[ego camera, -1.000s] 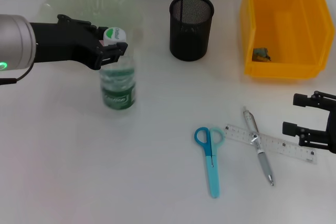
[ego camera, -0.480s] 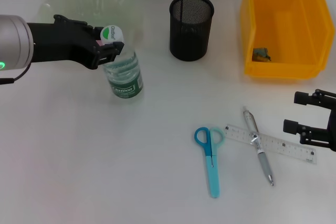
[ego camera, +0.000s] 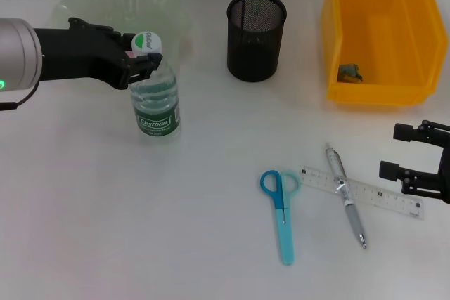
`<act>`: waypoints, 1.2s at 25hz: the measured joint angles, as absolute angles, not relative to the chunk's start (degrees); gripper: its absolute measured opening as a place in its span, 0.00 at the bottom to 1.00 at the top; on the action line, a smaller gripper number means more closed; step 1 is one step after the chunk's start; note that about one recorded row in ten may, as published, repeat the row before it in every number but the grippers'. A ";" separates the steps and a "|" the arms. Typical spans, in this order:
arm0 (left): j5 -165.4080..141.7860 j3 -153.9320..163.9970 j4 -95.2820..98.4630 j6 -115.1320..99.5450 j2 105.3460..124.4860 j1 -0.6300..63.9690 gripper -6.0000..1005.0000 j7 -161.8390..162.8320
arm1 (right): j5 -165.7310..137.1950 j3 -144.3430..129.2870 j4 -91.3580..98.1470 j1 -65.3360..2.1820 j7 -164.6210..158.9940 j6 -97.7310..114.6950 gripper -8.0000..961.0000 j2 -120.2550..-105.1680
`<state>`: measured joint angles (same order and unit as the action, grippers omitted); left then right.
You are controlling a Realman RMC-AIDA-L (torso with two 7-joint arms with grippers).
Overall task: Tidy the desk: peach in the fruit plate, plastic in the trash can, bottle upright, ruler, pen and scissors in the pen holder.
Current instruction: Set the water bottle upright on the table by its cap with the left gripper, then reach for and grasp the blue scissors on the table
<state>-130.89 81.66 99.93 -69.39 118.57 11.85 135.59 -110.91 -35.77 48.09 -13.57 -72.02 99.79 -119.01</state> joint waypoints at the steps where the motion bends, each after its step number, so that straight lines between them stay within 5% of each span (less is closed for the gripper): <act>1: -130.77 81.38 99.72 -69.45 118.57 11.93 0.43 135.75 | -110.91 -35.77 48.12 -13.56 -72.02 99.84 0.80 -119.00; 11: -130.56 80.50 99.05 -69.57 118.73 11.60 0.42 136.23 | -110.91 -35.77 48.81 -13.31 -72.61 100.11 0.80 -119.00; 22: -128.26 76.97 103.62 -69.74 118.60 10.74 0.73 135.94 | -111.00 -35.77 48.78 -13.46 -72.71 100.20 0.80 -119.00; 30: -99.76 73.46 102.85 -69.85 118.65 3.61 0.81 114.66 | -110.82 -34.57 50.99 -13.61 -76.24 101.16 0.80 -118.98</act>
<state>-99.76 73.46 102.85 -69.85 118.65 3.61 114.66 -110.82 -34.57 50.99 -13.61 -76.24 101.16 -118.98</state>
